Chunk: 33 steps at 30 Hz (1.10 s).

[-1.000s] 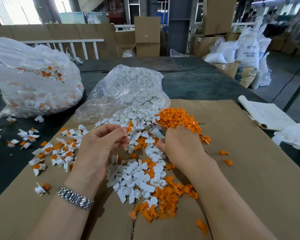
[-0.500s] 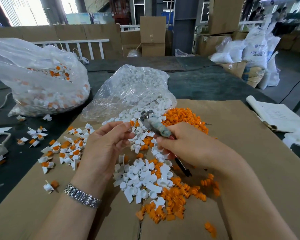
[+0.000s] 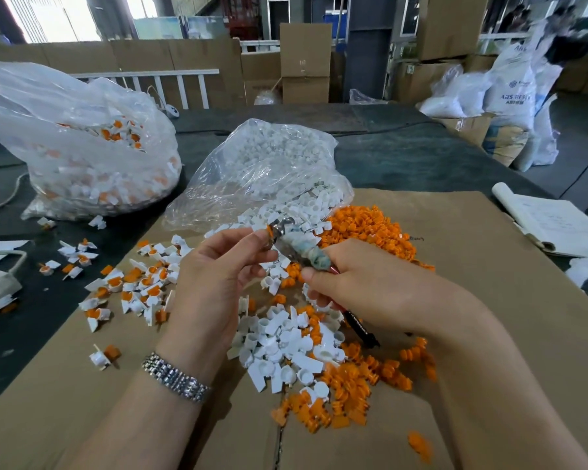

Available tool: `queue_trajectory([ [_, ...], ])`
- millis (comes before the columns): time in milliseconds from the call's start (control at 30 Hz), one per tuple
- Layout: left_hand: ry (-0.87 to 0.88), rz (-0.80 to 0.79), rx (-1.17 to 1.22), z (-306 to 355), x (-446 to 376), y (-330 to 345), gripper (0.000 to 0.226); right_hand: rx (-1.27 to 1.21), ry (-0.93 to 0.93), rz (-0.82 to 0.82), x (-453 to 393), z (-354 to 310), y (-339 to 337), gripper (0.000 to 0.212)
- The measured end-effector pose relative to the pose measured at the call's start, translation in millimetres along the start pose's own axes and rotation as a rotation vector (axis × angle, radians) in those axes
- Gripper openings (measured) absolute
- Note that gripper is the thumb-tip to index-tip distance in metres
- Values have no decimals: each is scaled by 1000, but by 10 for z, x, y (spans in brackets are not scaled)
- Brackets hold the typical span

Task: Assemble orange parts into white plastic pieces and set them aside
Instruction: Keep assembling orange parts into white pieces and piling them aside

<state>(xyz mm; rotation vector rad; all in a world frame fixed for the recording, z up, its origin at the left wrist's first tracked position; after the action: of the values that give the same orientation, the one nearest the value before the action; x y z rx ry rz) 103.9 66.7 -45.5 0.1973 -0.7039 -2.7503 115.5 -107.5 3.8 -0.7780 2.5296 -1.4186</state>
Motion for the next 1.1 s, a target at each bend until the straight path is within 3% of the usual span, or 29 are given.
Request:
queue_trajectory([
  [267,-5,3,7,-31,7,8,13,35,6,19,6,-53,83,43],
  [433,-22,7,36,-27,13,10,18,114,25,120,-57,-56,157,36],
  [600,-51,14,67,-32,30,-6,4,144,10,177,-107,-32,155,37],
  [833,33,11,-4,11,12,-33,12,-177,2,7,-4,87,14,47],
  [967,93,12,-182,23,22,-80,5,-154,103,206,-41,280,-110,52],
  [1100,246,233,-676,84,-45,-228,4,166,266,382,-178,464,-57,42],
])
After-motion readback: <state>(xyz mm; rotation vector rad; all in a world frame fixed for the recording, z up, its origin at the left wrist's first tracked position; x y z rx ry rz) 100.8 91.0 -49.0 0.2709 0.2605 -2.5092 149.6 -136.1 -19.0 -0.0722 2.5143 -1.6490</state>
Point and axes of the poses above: each hand's wrist, its own x-axis away from the middle knuckle, its own y-axis out of the palm, z = x × y, the point moved 2 cm from there along -x, towards the middle knuckle, and after that the axes turned 5 degrees about x, right-handed, at the moved point
